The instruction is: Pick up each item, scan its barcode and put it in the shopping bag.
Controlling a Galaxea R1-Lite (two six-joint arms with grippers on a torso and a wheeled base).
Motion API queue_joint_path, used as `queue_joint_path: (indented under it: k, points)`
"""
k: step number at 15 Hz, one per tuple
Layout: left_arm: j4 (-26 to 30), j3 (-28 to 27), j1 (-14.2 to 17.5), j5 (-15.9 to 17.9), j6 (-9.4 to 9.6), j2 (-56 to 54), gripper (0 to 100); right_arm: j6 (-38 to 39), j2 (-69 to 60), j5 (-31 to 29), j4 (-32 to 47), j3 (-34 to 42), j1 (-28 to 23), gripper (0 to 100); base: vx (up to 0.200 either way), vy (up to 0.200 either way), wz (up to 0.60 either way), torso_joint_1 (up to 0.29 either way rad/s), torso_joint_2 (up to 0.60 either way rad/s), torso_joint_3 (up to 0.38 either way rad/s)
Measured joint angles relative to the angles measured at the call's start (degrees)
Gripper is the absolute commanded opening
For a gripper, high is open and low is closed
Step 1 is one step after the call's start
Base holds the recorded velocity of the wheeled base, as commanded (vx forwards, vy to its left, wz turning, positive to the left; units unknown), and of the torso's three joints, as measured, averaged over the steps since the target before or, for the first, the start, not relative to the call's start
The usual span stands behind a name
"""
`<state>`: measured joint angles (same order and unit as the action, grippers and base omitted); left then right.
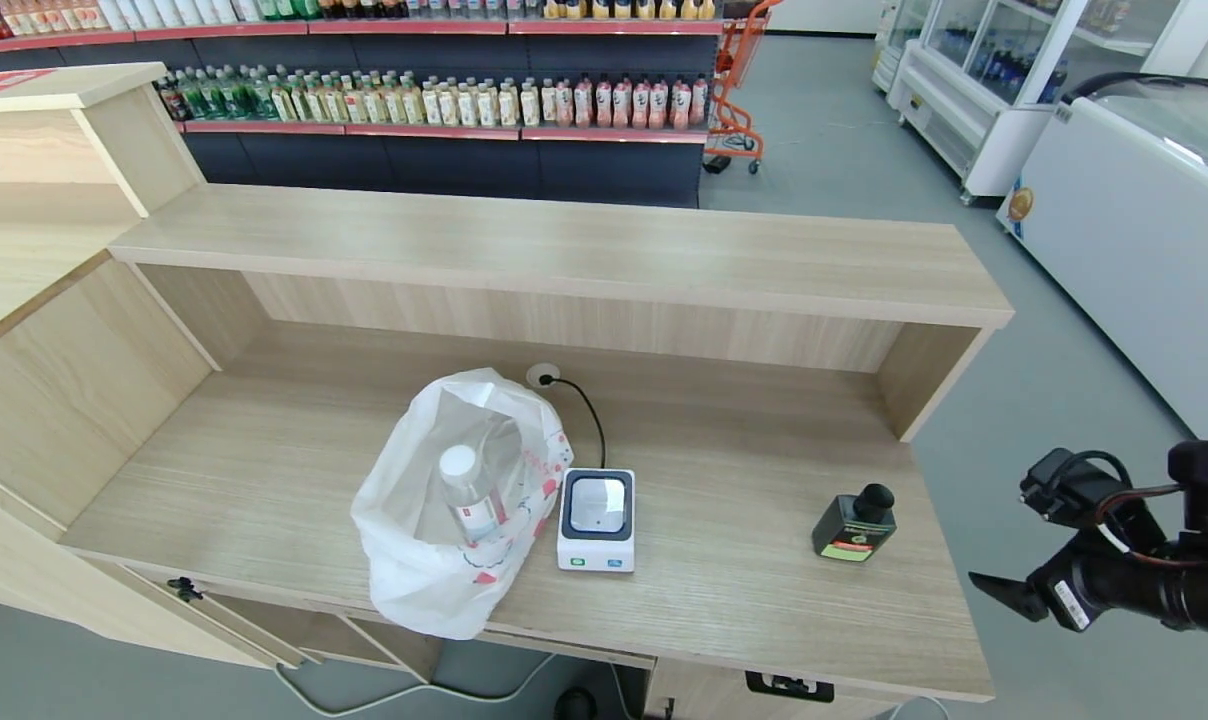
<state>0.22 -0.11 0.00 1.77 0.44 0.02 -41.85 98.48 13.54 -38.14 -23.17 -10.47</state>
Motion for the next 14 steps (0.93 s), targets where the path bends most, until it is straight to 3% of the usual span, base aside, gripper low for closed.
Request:
queue_joint_path:
  k: [4,14]
  points:
    - [0.0,0.0,0.0,0.0,0.00,0.0,0,-1.9,7.9,2.6,-6.2,-1.4,4.1,100,0.000,0.000,0.00,0.000,0.00,0.000]
    - [0.0,0.0,0.0,0.0,0.00,0.0,0,-2.4,18.2,2.9,-8.4,-9.8,9.5,100,0.000,0.000,0.00,0.000,0.00,0.000]
